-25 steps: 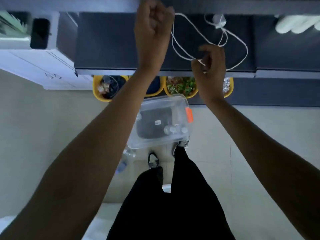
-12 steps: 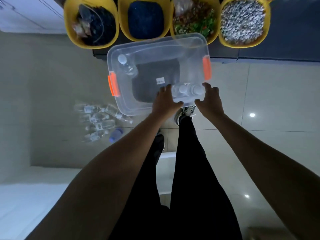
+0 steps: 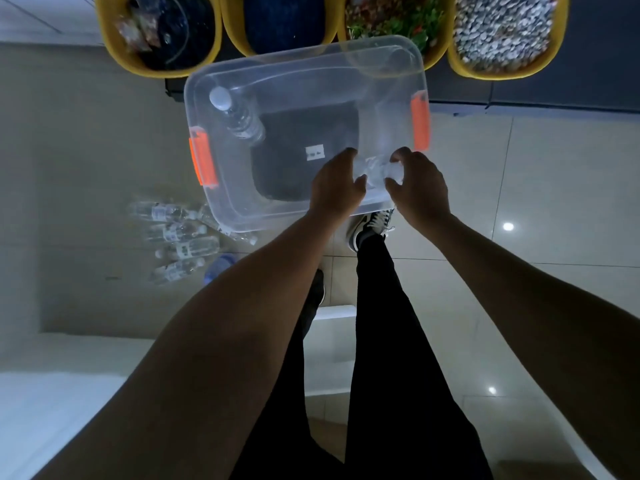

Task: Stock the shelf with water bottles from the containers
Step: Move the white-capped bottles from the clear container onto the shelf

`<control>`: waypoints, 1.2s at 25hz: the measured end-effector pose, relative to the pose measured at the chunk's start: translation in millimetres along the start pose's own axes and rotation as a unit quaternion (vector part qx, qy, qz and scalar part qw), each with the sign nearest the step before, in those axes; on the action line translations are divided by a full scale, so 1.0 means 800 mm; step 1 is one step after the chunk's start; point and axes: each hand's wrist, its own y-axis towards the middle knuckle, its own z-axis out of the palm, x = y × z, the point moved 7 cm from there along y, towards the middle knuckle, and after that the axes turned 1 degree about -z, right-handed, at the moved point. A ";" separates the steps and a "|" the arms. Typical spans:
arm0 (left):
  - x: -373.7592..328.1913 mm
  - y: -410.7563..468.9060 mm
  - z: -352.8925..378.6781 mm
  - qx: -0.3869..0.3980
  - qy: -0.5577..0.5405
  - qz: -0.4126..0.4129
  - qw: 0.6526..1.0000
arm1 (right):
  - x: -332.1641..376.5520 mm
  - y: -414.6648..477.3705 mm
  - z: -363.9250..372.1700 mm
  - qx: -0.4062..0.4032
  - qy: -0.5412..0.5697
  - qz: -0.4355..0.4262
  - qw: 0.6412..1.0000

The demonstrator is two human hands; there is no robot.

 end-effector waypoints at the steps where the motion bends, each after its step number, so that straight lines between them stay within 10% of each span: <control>1: 0.003 -0.006 -0.005 -0.016 -0.008 0.011 1.000 | 0.008 -0.002 -0.005 -0.010 0.012 -0.025 1.000; 11: -0.064 -0.092 -0.228 -0.189 0.000 0.107 0.976 | 0.129 -0.042 -0.168 -0.114 0.096 -0.157 0.976; 20: -0.241 -0.198 -0.537 -0.376 -0.021 0.229 0.897 | 0.289 -0.096 -0.488 -0.203 0.099 -0.215 0.950; 30: -0.460 -0.246 -0.784 -0.415 -0.074 0.280 0.863 | 0.366 -0.121 -0.837 -0.327 0.058 -0.333 0.883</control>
